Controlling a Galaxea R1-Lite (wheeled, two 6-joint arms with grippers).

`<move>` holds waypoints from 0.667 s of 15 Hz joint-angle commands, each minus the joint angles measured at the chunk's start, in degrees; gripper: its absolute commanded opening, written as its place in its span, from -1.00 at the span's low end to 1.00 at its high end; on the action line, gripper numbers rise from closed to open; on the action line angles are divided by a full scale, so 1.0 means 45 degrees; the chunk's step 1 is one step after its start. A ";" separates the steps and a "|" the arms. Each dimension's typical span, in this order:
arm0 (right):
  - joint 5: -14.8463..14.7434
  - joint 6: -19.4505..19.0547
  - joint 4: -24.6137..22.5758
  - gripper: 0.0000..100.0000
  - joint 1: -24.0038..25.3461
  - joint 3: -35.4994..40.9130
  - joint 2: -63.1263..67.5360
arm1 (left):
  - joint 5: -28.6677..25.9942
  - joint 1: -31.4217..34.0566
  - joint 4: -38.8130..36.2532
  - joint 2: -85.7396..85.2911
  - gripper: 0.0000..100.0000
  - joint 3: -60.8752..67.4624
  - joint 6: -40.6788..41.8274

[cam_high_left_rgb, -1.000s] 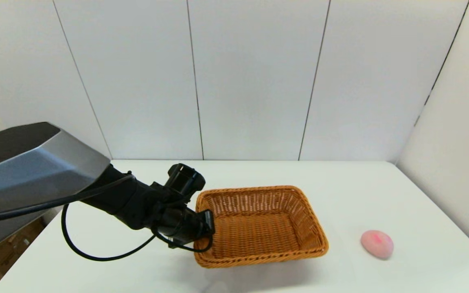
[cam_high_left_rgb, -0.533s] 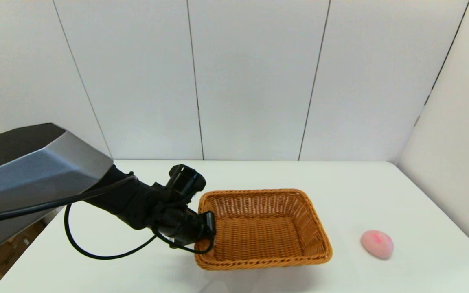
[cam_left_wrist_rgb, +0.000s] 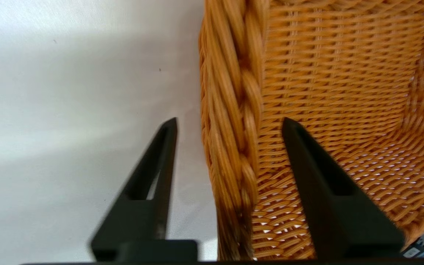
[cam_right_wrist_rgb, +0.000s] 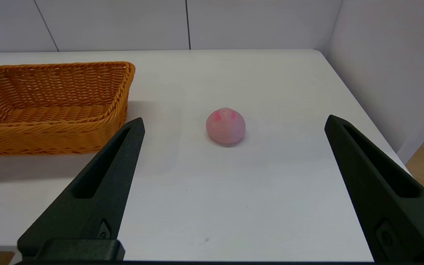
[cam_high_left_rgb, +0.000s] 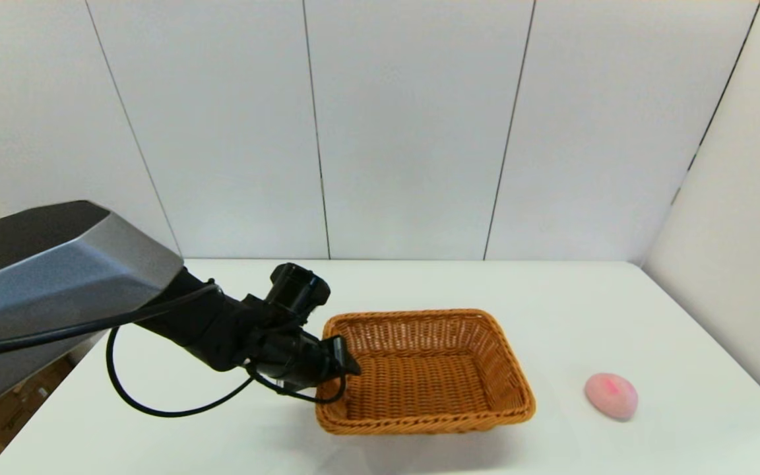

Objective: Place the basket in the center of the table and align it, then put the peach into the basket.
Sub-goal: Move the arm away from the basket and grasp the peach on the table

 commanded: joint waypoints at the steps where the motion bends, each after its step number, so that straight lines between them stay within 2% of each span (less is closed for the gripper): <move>1: -0.0001 0.0004 0.0007 1.00 0.0006 -0.0001 0.0016 | 0.0017 0.0487 0.0150 -0.3007 1.00 0.0045 0.0623; 4: -0.0001 0.0004 -0.0012 1.00 0.0006 -0.0001 0.0016 | 0.0466 0.0722 0.1850 -0.7284 1.00 0.0181 0.1737; 6: -0.0001 0.0004 -0.0012 1.00 0.0006 -0.0001 0.0016 | 0.1911 0.0702 0.2104 -0.9882 1.00 0.1002 0.3592; 10: -0.0001 0.0004 -0.0012 1.00 0.0006 -0.0001 0.0016 | 0.2790 0.0585 0.2494 -1.5097 1.00 0.2095 0.3924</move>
